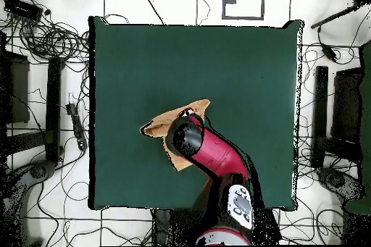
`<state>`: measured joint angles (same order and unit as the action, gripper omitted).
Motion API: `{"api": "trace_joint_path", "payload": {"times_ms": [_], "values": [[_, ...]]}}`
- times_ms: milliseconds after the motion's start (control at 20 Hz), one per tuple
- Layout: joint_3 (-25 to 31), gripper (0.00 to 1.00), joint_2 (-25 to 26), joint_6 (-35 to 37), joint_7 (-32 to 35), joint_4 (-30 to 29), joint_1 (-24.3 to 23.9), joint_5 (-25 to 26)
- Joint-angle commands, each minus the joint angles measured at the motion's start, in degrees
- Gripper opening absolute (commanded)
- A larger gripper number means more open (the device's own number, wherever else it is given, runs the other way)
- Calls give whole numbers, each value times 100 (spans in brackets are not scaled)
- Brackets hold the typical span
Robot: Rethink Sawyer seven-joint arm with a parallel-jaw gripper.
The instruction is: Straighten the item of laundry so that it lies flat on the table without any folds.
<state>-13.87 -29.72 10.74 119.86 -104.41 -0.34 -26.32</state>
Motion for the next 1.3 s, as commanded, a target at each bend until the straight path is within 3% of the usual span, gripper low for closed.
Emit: {"api": "trace_joint_path", "payload": {"times_ms": [50,300,500,800,1000,1200,1300], "values": [[945,100,365,-310,1450,-668,-99,-315],[780,100,372,-183,1674,-709,84,-489],[-108,100,275,640,2231,-514,981,-812],[-445,100,23,849,2480,-496,1458,-1102],[-283,100,-61,708,2409,-601,1389,-1156],[514,100,91,-247,2082,-916,720,-998],[535,100,171,-347,2097,-924,651,-931]]}}
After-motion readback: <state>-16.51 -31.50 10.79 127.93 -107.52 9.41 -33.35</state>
